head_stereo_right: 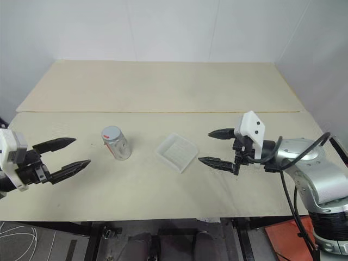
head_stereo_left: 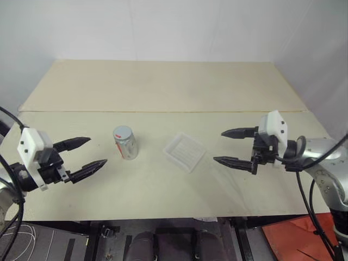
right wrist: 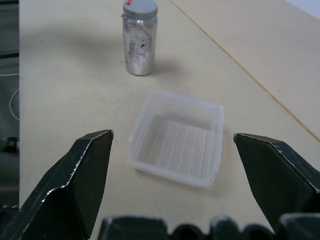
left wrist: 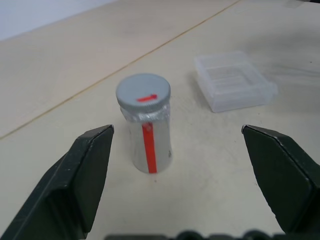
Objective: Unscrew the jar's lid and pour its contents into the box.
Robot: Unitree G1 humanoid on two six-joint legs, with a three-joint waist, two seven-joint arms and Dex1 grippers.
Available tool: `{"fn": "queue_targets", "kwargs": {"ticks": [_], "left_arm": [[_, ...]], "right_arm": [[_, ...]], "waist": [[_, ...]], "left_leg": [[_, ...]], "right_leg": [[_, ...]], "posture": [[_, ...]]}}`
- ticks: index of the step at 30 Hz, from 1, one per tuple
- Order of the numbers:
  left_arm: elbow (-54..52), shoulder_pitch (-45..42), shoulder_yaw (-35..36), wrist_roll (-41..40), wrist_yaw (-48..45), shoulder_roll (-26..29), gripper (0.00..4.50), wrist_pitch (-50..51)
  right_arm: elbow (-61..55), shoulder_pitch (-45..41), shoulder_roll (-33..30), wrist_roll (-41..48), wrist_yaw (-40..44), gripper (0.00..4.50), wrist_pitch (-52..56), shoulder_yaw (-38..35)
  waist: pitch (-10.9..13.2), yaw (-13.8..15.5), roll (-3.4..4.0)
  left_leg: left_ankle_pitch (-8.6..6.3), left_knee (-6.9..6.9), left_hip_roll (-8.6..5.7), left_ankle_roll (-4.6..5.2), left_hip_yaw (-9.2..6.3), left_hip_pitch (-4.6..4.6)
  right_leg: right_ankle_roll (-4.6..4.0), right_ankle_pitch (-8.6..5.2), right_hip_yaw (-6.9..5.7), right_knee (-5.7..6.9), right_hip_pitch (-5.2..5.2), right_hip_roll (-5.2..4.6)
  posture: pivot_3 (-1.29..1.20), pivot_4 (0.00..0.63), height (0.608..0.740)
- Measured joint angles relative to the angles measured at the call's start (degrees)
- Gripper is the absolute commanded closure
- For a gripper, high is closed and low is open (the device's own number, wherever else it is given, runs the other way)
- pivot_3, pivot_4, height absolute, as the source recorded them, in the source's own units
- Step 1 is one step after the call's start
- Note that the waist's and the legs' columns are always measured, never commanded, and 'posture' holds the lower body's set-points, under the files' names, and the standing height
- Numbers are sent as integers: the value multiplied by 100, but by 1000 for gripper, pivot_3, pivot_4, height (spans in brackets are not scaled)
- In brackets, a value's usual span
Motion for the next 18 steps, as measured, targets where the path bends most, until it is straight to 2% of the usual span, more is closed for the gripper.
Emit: {"fn": "queue_targets", "kwargs": {"ticks": [9, 18], "left_arm": [[-82, -13, -44, 37, 275, -290, 50, -54], [-94, -89, -643, 353, 671, -729, 50, -223]], "right_arm": [[272, -461, 26, -65, 105, 0, -1, 167], [235, -165, -18, -75, 168, 0, -44, -13]], "waist": [[0, 9, 0], [0, 12, 0]], "left_leg": [[0, 0, -1, 0, -1, 1], [-1, 0, -2, 1, -2, 2]], "right_leg": [[-3, -1, -2, -1, 3, -1], [9, 7, -1, -2, 7, -1]], "posture": [[0, 150, 740], [0, 150, 740]]}}
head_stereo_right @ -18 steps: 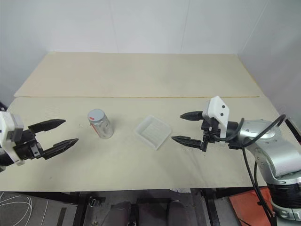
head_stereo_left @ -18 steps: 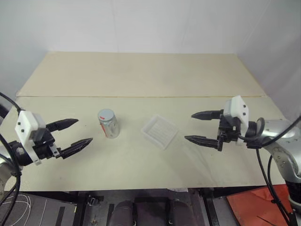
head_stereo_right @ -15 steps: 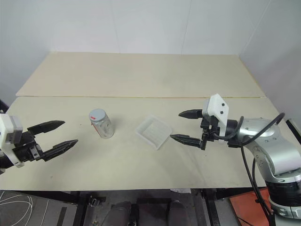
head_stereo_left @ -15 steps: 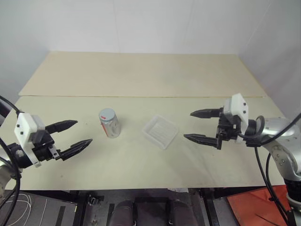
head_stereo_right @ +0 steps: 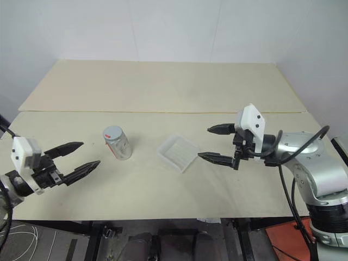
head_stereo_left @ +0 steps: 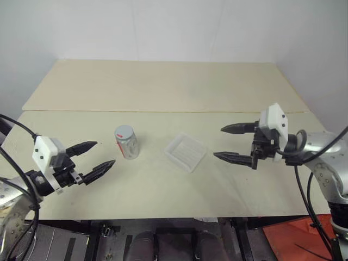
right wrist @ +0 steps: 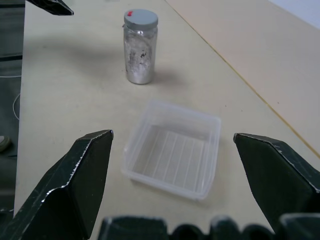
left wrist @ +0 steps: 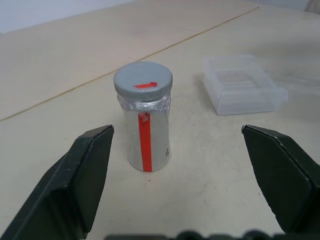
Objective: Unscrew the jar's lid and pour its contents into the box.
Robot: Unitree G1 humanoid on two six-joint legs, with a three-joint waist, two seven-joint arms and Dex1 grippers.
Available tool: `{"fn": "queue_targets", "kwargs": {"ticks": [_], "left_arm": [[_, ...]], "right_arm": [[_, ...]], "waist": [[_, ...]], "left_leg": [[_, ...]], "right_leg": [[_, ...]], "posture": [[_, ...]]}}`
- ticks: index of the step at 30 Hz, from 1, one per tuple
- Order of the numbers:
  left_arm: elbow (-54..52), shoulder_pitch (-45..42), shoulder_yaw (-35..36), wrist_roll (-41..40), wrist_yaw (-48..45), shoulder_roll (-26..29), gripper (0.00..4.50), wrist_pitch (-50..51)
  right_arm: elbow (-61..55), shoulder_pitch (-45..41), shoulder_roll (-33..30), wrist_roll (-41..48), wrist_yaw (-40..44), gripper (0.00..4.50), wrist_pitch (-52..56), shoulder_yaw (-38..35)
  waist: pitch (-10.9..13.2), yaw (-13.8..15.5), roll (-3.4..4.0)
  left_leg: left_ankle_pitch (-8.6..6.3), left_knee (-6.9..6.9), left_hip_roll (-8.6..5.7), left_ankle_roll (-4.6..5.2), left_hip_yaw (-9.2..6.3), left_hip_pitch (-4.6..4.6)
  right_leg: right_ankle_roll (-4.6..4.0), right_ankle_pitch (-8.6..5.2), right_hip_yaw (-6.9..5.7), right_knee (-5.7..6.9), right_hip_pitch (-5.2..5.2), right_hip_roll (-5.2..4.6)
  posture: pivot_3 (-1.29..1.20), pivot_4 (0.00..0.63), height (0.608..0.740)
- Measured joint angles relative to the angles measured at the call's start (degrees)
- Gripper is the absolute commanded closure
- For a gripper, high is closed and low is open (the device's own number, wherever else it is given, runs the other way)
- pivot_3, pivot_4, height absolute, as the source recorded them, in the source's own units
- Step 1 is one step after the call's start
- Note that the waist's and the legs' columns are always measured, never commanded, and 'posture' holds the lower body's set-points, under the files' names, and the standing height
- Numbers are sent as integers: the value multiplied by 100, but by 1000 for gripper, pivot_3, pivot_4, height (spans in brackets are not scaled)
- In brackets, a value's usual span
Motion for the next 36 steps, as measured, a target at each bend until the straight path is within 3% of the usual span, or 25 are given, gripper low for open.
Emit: {"fn": "queue_targets", "kwargs": {"ticks": [17, 25, 36], "left_arm": [[1739, -1239, -1305, 1003, 242, -908, 50, -1092], [2658, -1840, -1590, 1446, 491, -1527, 50, -1894], [3629, -2361, -1846, 1776, 508, -1806, 50, -2498]], "right_arm": [[-667, 101, -4, 63, -235, 0, 34, 2], [-836, 111, -11, 123, -374, 0, 60, -24], [-926, 126, -74, 237, -488, 0, 177, -212]], "waist": [[0, 4, -1], [0, 3, -1], [0, 1, -2]], "left_leg": [[-1, 3, -1, 3, -3, -1], [-2, 4, -2, 4, -4, -1], [-2, 5, -2, 6, -6, -2]], "right_leg": [[2, 3, -5, -3, 5, -1], [4, 4, -5, -4, 7, -2], [6, 5, -8, -3, 9, -2]], "posture": [[0, 150, 740], [0, 150, 740], [0, 150, 740]]}}
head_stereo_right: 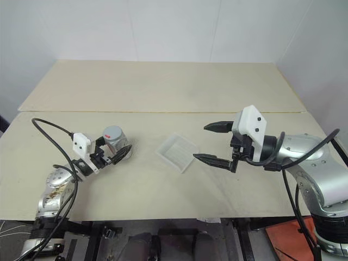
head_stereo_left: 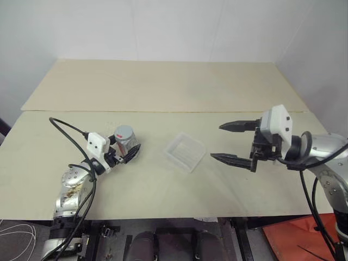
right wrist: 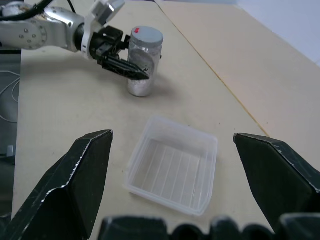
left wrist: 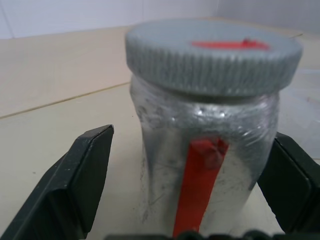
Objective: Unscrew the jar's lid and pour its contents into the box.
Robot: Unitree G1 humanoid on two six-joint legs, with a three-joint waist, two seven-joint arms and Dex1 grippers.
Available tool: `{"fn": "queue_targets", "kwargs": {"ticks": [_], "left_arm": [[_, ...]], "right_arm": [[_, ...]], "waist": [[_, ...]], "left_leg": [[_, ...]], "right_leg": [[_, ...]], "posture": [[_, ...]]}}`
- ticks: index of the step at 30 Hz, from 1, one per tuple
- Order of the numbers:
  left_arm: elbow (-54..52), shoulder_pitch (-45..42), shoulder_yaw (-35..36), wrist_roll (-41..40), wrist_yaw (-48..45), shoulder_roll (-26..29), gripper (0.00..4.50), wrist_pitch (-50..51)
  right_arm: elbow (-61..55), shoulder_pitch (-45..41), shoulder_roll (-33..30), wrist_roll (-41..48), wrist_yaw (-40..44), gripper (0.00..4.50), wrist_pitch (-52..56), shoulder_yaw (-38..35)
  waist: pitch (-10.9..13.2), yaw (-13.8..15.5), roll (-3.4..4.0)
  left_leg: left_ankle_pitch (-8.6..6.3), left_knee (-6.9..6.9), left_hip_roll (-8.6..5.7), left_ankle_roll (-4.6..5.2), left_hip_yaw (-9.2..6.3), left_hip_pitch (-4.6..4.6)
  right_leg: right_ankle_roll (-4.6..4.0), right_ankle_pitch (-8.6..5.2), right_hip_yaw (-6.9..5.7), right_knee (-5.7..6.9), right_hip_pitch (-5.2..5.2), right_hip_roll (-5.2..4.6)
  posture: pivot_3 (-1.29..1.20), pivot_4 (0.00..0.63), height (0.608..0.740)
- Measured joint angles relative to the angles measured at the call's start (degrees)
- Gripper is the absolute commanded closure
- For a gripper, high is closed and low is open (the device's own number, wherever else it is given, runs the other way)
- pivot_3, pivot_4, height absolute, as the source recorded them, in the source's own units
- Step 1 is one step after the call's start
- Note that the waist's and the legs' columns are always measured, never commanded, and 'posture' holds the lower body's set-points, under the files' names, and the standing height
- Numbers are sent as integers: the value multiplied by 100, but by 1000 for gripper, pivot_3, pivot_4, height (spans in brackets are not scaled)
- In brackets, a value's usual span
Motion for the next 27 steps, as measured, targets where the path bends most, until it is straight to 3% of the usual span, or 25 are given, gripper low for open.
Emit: {"fn": "queue_targets", "kwargs": {"ticks": [4, 5, 8, 13, 22, 27], "left_arm": [[248, -210, -38, 97, 44, -82, 50, -181], [266, -211, -38, 101, 53, -97, 227, -213], [335, -211, -43, 127, 88, -172, 929, -277], [415, -213, -55, 140, 96, -199, 2468, -311], [547, -413, -90, 99, -123, -128, 2488, -346], [-43, -685, -267, -256, -1043, 571, 2488, 335]], "right_arm": [[-23, 0, 0, 26, -9, 0, 9, -3], [-23, 0, 0, 31, -10, 0, 10, -4], [-28, 0, -3, 57, -12, 0, 13, -5], [-69, 4, -6, 60, -28, 0, 14, -7], [-104, -2, 87, 65, -138, 0, 13, 28], [-124, -249, 318, 63, -224, 0, 14, 281]], "waist": [[0, 0, 0], [0, 0, 0], [0, -2, 0], [0, -1, 0], [0, -1, -1], [0, -23, -1]], "left_leg": [[-1, 1, 0, 2, -1, -1], [-2, 1, 0, 3, -1, -1], [-2, 1, 0, 3, -1, -1], [-2, 2, 0, 3, -1, 0], [-2, 2, -1, 3, -2, -3], [-1, 4, 0, 1, -3, -7]], "right_leg": [[2, 1, -1, -3, 2, -1], [2, 1, 0, -2, 2, -1], [4, 2, -1, -2, 2, -2], [3, 2, 0, -2, 2, -2], [4, 3, -2, -2, 1, -2], [4, 3, -4, 1, -5, 0]], "posture": [[0, 150, 740], [0, 150, 740], [0, 150, 740], [0, 150, 740], [0, 150, 740], [0, 150, 740]]}}
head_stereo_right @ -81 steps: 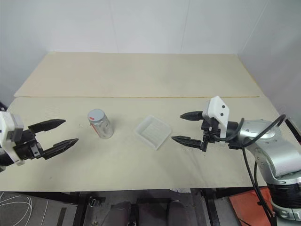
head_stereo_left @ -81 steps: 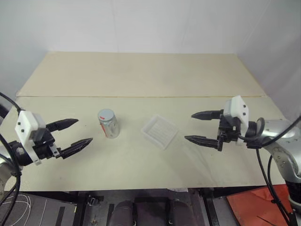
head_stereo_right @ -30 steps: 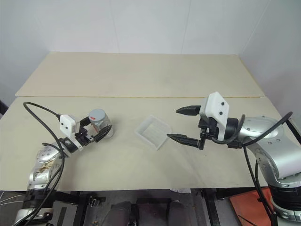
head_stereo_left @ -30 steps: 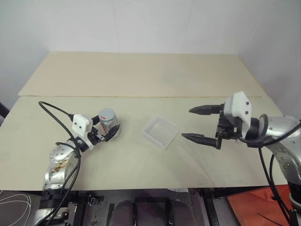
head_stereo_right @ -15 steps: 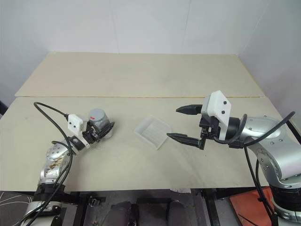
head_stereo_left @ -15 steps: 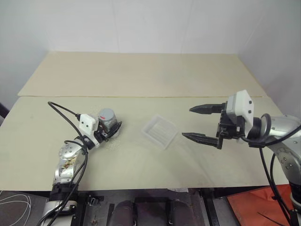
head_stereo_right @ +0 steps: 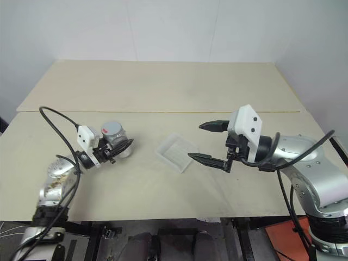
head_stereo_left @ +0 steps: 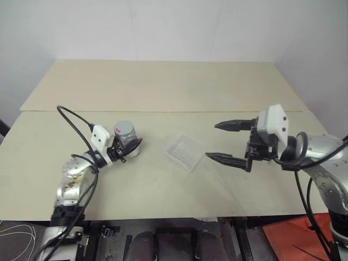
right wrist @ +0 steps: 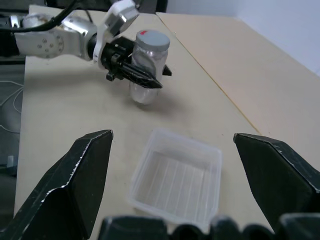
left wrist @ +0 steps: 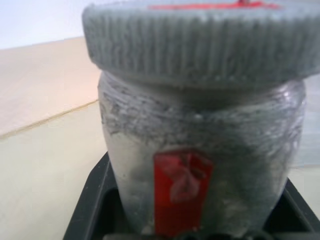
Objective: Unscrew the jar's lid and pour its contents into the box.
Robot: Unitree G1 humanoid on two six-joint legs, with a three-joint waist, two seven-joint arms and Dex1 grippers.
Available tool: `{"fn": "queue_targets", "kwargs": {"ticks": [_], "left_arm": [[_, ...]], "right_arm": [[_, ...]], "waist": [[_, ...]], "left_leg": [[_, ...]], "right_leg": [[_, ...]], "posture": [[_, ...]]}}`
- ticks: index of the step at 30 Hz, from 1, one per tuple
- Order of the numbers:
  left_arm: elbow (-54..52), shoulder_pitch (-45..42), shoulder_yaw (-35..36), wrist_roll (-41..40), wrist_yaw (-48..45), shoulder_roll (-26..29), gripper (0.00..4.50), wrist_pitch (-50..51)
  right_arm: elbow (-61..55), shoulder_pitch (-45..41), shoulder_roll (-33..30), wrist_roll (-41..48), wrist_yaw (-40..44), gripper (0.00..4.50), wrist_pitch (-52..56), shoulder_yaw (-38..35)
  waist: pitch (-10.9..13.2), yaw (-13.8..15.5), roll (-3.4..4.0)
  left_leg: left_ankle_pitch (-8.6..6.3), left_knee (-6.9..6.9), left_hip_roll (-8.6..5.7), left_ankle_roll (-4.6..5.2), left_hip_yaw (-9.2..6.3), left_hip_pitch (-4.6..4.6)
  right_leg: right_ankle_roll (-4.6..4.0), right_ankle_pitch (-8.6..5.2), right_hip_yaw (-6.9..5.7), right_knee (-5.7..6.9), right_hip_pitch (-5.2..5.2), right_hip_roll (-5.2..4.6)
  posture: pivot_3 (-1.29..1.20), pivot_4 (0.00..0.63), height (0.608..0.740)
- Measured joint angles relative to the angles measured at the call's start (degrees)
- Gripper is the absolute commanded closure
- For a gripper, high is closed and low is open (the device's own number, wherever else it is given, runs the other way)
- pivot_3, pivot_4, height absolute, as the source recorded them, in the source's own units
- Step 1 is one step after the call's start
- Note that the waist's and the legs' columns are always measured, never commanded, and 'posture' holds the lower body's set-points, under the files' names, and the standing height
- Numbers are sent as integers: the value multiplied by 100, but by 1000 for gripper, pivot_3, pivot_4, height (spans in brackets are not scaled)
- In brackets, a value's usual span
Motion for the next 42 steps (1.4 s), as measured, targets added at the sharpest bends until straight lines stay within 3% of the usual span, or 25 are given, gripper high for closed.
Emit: {"fn": "queue_targets", "kwargs": {"ticks": [4, 13, 21, 29, 32, 36, 42], "left_arm": [[-328, -724, -141, -309, -351, 282, 2488, 828], [-278, -1772, -711, -789, -1647, 200, 2488, 1645], [324, -2191, -915, -741, -2566, -62, 2488, 1200], [383, -2293, -968, -729, -2897, -93, 2488, 998], [447, -2293, -968, -711, -2938, -80, 2488, 998], [446, -2293, -950, -668, -2943, -37, 2488, 1003], [378, -2293, -1009, -709, -3241, 73, 2488, 1151]], "right_arm": [[39, -643, 354, 32, -76, 0, 63, 360], [574, -2406, 1646, 277, -713, 0, 945, 1031], [916, -2854, 2118, 206, -1367, 0, 1609, 1285], [1127, -2953, 2394, 63, -1739, 0, 1873, 1306], [1144, -2954, 2460, 44, -1734, 575, 1883, 1315], [1163, -2953, 2551, 56, -1652, 1751, 1882, 1334], [1402, -2851, 2548, 77, -978, 1751, 1554, 1311]], "waist": [[0, 4, 0], [0, -29, 1], [0, -35, 1], [0, -80, 1], [0, -105, 1], [0, -116, 1], [0, -115, 1]], "left_leg": [[0, 3, -4, 1, -1, 0], [3, 11, -8, -3, 6, -26], [3, 16, -11, -2, 7, -39], [6, 23, -13, -6, 4, -66], [6, 28, -14, -5, 3, -75], [6, 28, -13, -5, 2, -75], [5, 29, -15, -4, 2, -76]], "right_leg": [[1, -1, 0, -1, 4, 2], [2, 0, -4, 9, -19, 12], [3, 0, -9, 9, -22, 12], [3, 0, 1, 65, -58, 12], [4, 0, 0, 68, -65, 12], [4, 0, 0, 69, -66, 13], [4, 0, -1, 68, -66, 15]], "posture": [[0, 150, 740], [0, 150, 740], [0, 150, 740], [0, 150, 740], [0, 150, 740], [0, 150, 740], [0, 150, 740]]}}
